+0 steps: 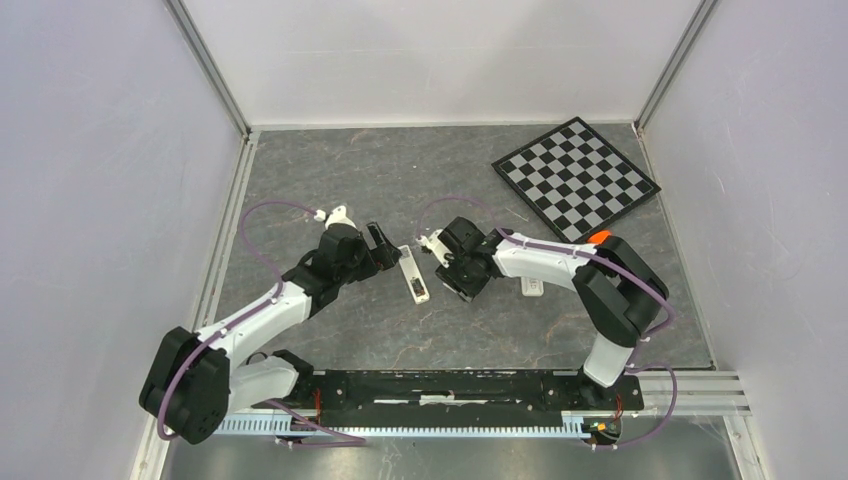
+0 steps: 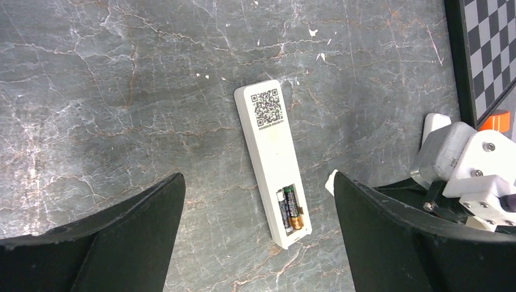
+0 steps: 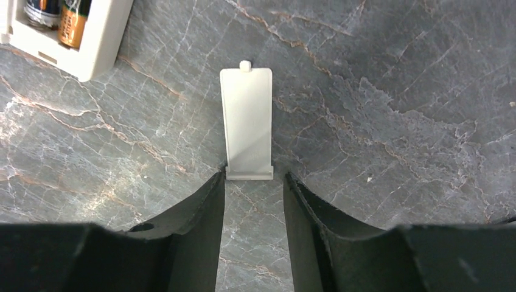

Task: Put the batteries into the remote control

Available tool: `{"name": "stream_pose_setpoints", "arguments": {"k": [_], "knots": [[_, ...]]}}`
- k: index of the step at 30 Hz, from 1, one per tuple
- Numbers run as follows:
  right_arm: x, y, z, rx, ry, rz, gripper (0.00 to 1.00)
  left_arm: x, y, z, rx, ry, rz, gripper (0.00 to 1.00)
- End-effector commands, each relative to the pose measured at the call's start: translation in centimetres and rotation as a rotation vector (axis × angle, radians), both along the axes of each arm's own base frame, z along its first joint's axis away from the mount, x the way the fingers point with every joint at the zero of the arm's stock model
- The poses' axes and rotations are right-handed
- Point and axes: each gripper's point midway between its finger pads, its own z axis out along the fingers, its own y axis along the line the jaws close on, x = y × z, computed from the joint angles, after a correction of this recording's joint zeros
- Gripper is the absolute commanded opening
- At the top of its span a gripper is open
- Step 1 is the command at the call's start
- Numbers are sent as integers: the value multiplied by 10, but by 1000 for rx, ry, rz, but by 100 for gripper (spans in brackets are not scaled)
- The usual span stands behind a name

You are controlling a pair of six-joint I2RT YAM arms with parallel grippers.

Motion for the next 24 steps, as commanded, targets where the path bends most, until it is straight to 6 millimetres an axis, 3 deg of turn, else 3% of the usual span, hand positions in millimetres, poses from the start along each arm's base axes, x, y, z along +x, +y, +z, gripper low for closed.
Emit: {"name": "stream_pose_setpoints", "arguments": {"k": [1, 14, 17, 24], "knots": [[-1, 1, -10, -26, 38, 25, 43, 10, 0, 24, 6, -81, -27, 97], [-7, -9, -17, -78, 83, -23, 25, 4, -1, 43, -35, -112, -53, 97], [3, -4, -8, -35, 43, -71, 24, -2, -14, 48, -93, -114, -111, 96], [17, 10, 17, 110, -23, -120, 24, -16, -45, 48, -238, -63, -238, 85]]}}
